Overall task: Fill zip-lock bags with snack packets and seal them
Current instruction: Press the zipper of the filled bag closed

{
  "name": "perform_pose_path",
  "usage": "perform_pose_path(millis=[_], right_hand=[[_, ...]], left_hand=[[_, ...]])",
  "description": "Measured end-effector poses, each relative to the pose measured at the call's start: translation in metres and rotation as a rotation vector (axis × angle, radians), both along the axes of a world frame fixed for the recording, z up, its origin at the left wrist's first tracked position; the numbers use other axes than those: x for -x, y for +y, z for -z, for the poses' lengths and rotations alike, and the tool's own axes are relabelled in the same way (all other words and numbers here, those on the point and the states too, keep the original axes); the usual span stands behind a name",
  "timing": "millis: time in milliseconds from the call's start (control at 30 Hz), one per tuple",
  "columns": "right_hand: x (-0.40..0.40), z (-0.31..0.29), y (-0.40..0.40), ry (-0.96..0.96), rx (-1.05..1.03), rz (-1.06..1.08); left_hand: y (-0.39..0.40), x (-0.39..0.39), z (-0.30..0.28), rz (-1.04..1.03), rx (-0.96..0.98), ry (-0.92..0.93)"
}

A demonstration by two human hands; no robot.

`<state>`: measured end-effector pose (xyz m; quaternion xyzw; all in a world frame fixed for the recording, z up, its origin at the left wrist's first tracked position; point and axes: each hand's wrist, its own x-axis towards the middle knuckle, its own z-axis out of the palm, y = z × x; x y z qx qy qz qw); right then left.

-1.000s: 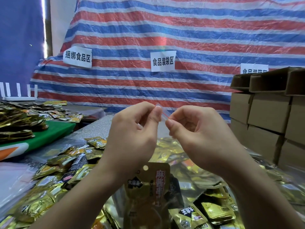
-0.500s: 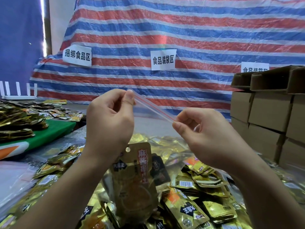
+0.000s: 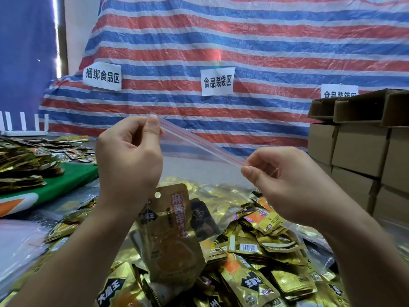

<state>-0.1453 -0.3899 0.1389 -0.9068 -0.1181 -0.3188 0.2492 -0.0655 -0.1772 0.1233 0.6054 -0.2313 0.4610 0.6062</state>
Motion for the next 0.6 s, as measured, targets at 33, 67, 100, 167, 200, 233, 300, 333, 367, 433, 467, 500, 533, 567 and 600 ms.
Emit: perform_pose_path(millis=[33, 67, 100, 167, 200, 233, 300, 333, 367, 433, 467, 500, 533, 567, 600], right_hand=[[0.0006, -0.0005, -0.0007, 0.003, 0.002, -0.001], [0.0014, -0.0008, -0.0012, 0.011, 0.004, -0.001], [0.0020, -0.0012, -0.0018, 0.018, 0.005, -0.002], [0.0029, -0.0015, -0.0026, 0.024, 0.008, -0.006], [0.0034, -0.0017, -0.0025, 0.023, 0.010, -0.009], [0.0038, -0.0018, -0.0020, 0.022, 0.013, -0.011], [0.0044, -0.0015, -0.0009, 0.021, 0.023, -0.010], [0.0044, -0.0011, -0.0007, 0.018, 0.032, -0.007], [0.0039, -0.0009, -0.0006, 0.013, 0.044, -0.002], [0.0036, -0.0011, -0.0013, 0.018, 0.065, 0.009], [0.0037, -0.0012, -0.0016, 0.042, 0.069, 0.014], [0.0038, -0.0012, -0.0019, 0.081, 0.074, 0.022], [0.0037, -0.0011, -0.0020, 0.125, 0.085, 0.034], [0.0031, -0.0006, -0.0019, 0.160, 0.099, 0.051], [0.0029, -0.0005, -0.0008, 0.175, 0.108, 0.068]], left_hand=[[0.0004, -0.0002, -0.0001, -0.004, 0.002, 0.000], [0.0004, -0.0003, -0.0001, -0.004, 0.003, 0.003], [0.0005, -0.0006, -0.0001, -0.002, 0.005, 0.007], [0.0008, -0.0013, -0.0001, 0.002, 0.012, 0.012], [0.0012, -0.0017, -0.0002, 0.004, 0.015, 0.014], [0.0016, -0.0022, -0.0002, 0.004, 0.017, 0.014], [0.0016, -0.0037, 0.0001, 0.005, 0.015, 0.012], [0.0014, -0.0046, 0.0008, 0.006, 0.013, 0.011], [0.0011, -0.0056, 0.0014, 0.009, 0.011, 0.011], [0.0003, -0.0073, 0.0022, 0.031, -0.004, 0.020], [-0.0003, -0.0078, 0.0022, 0.051, -0.019, 0.029], [-0.0008, -0.0085, 0.0019, 0.074, -0.036, 0.036], [-0.0010, -0.0088, 0.0015, 0.095, -0.053, 0.040], [-0.0012, -0.0091, 0.0011, 0.110, -0.069, 0.042], [-0.0016, -0.0091, 0.0008, 0.123, -0.081, 0.044]])
